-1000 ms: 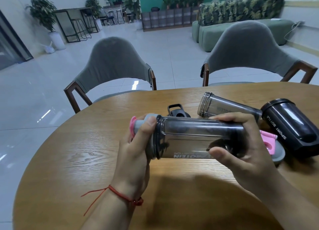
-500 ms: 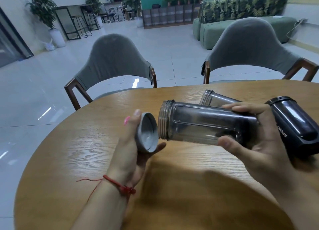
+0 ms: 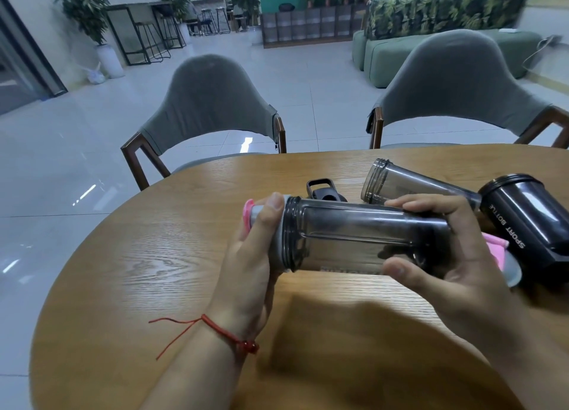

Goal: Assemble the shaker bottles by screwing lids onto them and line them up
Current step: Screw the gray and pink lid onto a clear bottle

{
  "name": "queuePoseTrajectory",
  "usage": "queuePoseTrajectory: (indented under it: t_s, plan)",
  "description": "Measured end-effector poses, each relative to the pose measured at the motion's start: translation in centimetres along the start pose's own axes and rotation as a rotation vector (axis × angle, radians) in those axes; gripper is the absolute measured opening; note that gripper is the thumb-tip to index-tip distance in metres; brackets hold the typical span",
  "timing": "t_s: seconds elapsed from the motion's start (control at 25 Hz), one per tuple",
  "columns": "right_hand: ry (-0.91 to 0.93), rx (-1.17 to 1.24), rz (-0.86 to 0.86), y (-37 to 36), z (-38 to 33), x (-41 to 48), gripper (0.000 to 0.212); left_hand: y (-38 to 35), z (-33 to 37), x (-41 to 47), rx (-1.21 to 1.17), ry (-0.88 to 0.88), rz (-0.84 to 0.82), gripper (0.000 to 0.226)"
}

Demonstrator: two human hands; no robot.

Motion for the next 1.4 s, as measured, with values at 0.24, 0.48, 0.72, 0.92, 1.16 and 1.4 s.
queuePoseTrajectory:
  t_s: [0.24,0.48,0.72,0.92,1.16,1.4]
  plan:
    - [-0.07,0.03,0.011,-0.1,-0.6,-0.1,0.051,0.4,-0.3,-0.1,0.052,-0.065,-0.016,0.069]
    - [-0.066,0.016,0.001,0.2,-1.0,0.0,0.05,0.7,0.0,0.1,0.1,-0.11,-0.041,0.063]
    - [-0.053,0.038,-0.009,0.4,-0.9,0.0,0.053,0.5,0.3,0.0,0.035,-0.054,-0.036,0.072]
    - [-0.049,0.026,-0.022,0.2,-0.7,0.0,0.052,0.7,-0.3,-0.1,0.073,-0.097,-0.034,0.063]
    - [-0.254,-0.01,-0.001,0.3,-0.1,0.3,0.055,0.9,-0.1,-0.4,0.169,-0.229,-0.104,0.049]
    - [-0.67,0.206,-0.129,-0.8,1.8,0.3,0.081,1.3,0.9,-0.8,0.326,-0.403,-0.28,0.057]
Point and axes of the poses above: each hand's wrist, its own x-axis towards the middle knuckle, its own y-axis out of the back of the hand, z = x × y, the point moved 3 cm from there along x, towards the middle knuckle, and after that the axes turned 11 degrees about -y, right-handed, at the moved point
